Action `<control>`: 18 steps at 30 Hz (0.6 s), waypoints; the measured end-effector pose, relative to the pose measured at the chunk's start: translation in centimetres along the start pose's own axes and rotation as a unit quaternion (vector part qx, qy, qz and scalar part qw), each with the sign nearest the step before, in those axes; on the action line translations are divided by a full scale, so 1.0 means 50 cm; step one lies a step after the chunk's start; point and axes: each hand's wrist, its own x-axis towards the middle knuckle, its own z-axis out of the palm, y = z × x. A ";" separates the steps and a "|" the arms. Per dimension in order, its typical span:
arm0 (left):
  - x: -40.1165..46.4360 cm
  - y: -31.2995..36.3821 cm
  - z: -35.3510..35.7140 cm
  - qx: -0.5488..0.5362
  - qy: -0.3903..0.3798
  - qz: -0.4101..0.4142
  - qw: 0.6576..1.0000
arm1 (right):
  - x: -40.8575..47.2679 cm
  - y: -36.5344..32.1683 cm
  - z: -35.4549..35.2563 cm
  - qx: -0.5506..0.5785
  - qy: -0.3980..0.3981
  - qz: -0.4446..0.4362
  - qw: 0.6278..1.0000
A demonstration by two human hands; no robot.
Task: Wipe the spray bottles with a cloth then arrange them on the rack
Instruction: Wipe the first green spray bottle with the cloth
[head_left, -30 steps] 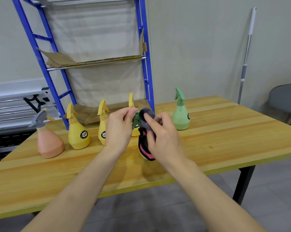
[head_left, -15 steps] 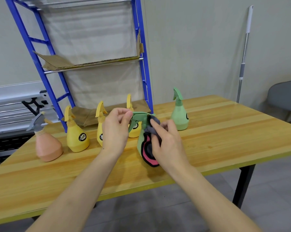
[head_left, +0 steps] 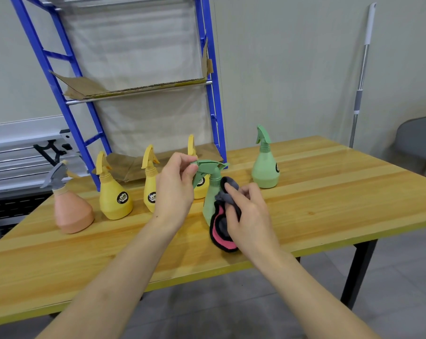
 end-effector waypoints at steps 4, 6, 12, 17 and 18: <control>0.008 -0.006 0.002 -0.006 -0.001 -0.002 1.000 | 0.034 -0.019 0.003 -0.018 0.006 -0.067 0.998; 0.010 -0.008 0.000 -0.003 -0.005 0.001 1.000 | 0.039 -0.016 0.007 -0.044 -0.019 -0.072 0.996; 0.014 -0.006 -0.004 0.008 -0.018 0.006 1.000 | 0.018 -0.012 0.006 -0.072 -0.059 -0.065 0.994; 0.001 0.001 -0.006 -0.041 -0.010 -0.016 0.999 | 0.028 -0.035 -0.012 -0.047 -0.017 -0.061 0.997; -0.002 0.003 -0.005 -0.049 -0.004 -0.027 0.998 | 0.034 -0.038 -0.013 -0.048 -0.013 -0.065 0.997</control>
